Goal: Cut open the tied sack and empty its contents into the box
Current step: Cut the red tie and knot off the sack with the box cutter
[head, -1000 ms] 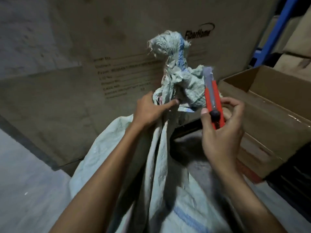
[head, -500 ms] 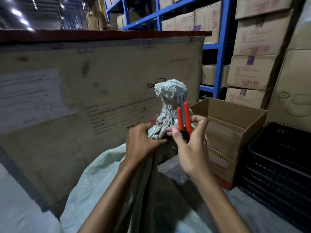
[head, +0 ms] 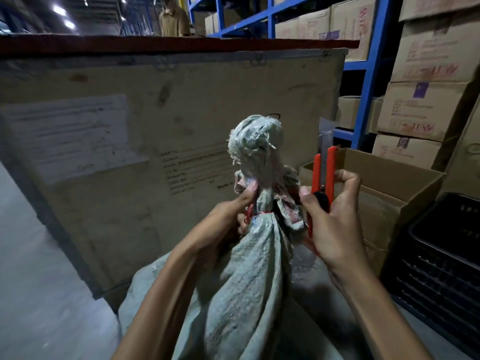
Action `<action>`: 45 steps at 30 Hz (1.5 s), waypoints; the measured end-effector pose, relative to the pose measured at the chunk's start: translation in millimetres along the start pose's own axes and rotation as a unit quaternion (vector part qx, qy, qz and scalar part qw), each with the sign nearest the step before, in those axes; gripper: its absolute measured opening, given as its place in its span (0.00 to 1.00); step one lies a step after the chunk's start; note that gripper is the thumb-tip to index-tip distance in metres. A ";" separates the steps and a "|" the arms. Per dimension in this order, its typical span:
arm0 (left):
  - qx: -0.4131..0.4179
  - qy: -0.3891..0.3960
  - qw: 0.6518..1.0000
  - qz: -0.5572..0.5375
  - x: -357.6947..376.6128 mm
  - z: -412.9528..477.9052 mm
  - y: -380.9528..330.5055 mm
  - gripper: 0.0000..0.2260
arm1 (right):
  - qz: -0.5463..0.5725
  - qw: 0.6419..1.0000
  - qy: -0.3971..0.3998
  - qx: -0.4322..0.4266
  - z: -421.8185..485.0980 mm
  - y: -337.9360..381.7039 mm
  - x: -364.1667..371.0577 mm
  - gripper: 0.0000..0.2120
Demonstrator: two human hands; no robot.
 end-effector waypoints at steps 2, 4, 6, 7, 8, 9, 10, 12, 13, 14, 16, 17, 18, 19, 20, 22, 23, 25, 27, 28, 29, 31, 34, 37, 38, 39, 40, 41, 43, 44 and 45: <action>-0.003 -0.021 0.999 0.046 -7.7 -2.0 -2.1 0.29 | 0.038 0.999 0.017 0.010 -0.5 -2.5 6.2 0.14; 0.019 -0.046 0.997 0.066 -15.4 -4.2 -7.8 0.26 | 0.070 0.997 0.033 0.020 0.0 -1.7 9.7 0.14; 0.079 -0.069 0.992 0.067 -17.6 -9.4 -17.8 0.17 | 0.075 0.995 0.062 0.032 -1.2 0.5 13.6 0.14; 0.096 -0.088 0.990 0.054 -19.5 -11.9 -20.7 0.15 | 0.069 0.994 0.079 0.033 -2.1 0.8 16.0 0.14; 0.105 -0.104 0.988 0.035 -22.1 -13.3 -20.9 0.14 | 0.053 0.994 0.094 0.027 -2.9 0.5 18.3 0.14; 0.107 -0.123 0.987 0.012 -25.0 -13.4 -20.3 0.15 | 0.020 0.995 0.101 0.012 -5.2 2.1 20.4 0.14; 0.109 -0.145 0.983 -0.010 -28.7 -13.5 -19.0 0.16 | -0.021 0.996 0.091 -0.013 -7.2 3.6 21.6 0.15; 0.108 -0.198 0.974 -0.027 -38.4 -13.1 -13.4 0.19 | -0.119 0.989 0.059 -0.063 -13.3 13.9 22.9 0.15; 0.113 -0.223 0.968 -0.039 -43.0 -13.5 -11.4 0.21 | -0.161 0.983 0.056 -0.074 -15.7 20.1 24.1 0.15; 0.123 -0.235 0.963 -0.054 -44.5 -13.8 -11.3 0.22 | -0.189 0.977 0.066 -0.075 -17.2 24.9 25.7 0.13; 0.141 -0.250 0.954 -0.088 -49.0 -14.2 -11.1 0.26 | -0.221 0.967 0.113 -0.065 -20.6 30.1 31.4 0.11; 0.150 -0.258 0.949 -0.100 -51.2 -15.1 -12.1 0.27 | -0.234 0.961 0.134 -0.062 -22.5 31.0 34.5 0.11; 0.160 -0.264 0.945 -0.110 -52.7 -16.3 -13.5 0.26 | -0.252 0.955 0.146 -0.064 -23.6 29.6 36.8 0.11; 0.168 -0.269 0.940 -0.123 -54.9 -16.6 -14.2 0.24 | -0.274 0.947 0.150 -0.074 -24.5 28.5 38.6 0.13; 0.178 -0.274 0.937 -0.128 -57.1 -16.0 -14.2 0.23 | -0.298 0.938 0.153 -0.082 -25.1 28.3 40.6 0.15; 0.211 -0.292 0.926 -0.109 -57.8 -17.9 -18.3 0.20 | -0.325 0.928 0.166 -0.075 -27.2 30.7 45.0 0.16; 0.237 -0.302 0.918 -0.097 -56.9 -19.7 -21.4 0.18 | -0.338 0.923 0.171 -0.069 -28.6 32.2 46.7 0.17; 0.282 -0.312 0.903 -0.093 -55.6 -22.8 -26.3 0.11 | -0.366 0.912 0.173 -0.068 -31.5 38.0 48.5 0.18; 0.319 -0.309 0.891 -0.091 -52.3 -26.8 -32.3 0.08 | -0.380 0.907 0.165 -0.072 -34.2 46.1 47.8 0.20; 0.335 -0.307 0.887 -0.084 -51.2 -28.6 -33.5 0.09 | -0.387 0.905 0.158 -0.073 -35.6 50.8 47.1 0.20; 0.346 -0.311 0.882 -0.072 -49.8 -29.7 -34.0 0.13 | -0.398 0.902 0.148 -0.075 -37.4 56.1 46.0 0.19; 0.356 -0.327 0.873 -0.053 -44.4 -33.5 -36.0 0.25 | -0.424 0.892 0.133 -0.079 -40.6 65.0 43.2 0.18; 0.356 -0.332 0.873 -0.038 -38.7 -37.9 -38.0 0.28 | -0.447 0.881 0.136 -0.065 -42.9 73.4 39.0 0.19; 0.346 -0.336 0.876 -0.026 -40.0 -39.8 -36.7 0.29 | -0.481 0.862 0.152 -0.049 -40.6 75.2 33.0 0.22; 0.343 -0.332 0.879 -0.029 -39.8 -39.8 -35.3 0.30 | -0.490 0.857 0.154 -0.047 -39.5 75.2 30.5 0.21; 0.338 -0.327 0.882 -0.034 -38.3 -40.2 -34.6 0.29 | -0.497 0.853 0.155 -0.047 -38.6 75.5 28.0 0.21; 0.333 -0.327 0.884 -0.037 -36.9 -40.6 -34.1 0.28 | -0.500 0.850 0.157 -0.048 -37.8 75.8 25.5 0.21; 0.326 -0.330 0.885 -0.036 -36.3 -40.8 -32.6 0.27 | -0.501 0.849 0.160 -0.045 -37.3 75.9 23.2 0.20; 0.316 -0.334 0.888 -0.030 -36.6 -40.6 -30.8 0.27 | -0.498 0.850 0.168 -0.033 -36.0 76.8 19.5 0.21; 0.315 -0.333 0.888 -0.034 -36.3 -39.9 -30.5 0.27 | -0.497 0.850 0.171 -0.026 -35.4 77.1 17.4 0.21; 0.314 -0.331 0.889 -0.037 -35.2 -38.9 -30.1 0.27 | -0.496 0.850 0.174 -0.021 -34.9 77.4 15.0 0.21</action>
Point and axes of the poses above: each hand's wrist, its own z-axis towards the middle knuckle, its own x-axis out of the palm, y = z × x, the point moved 2 cm from there along z, towards the middle knuckle, and after that the axes turned 9 degrees about y, right-handed, at the moved point
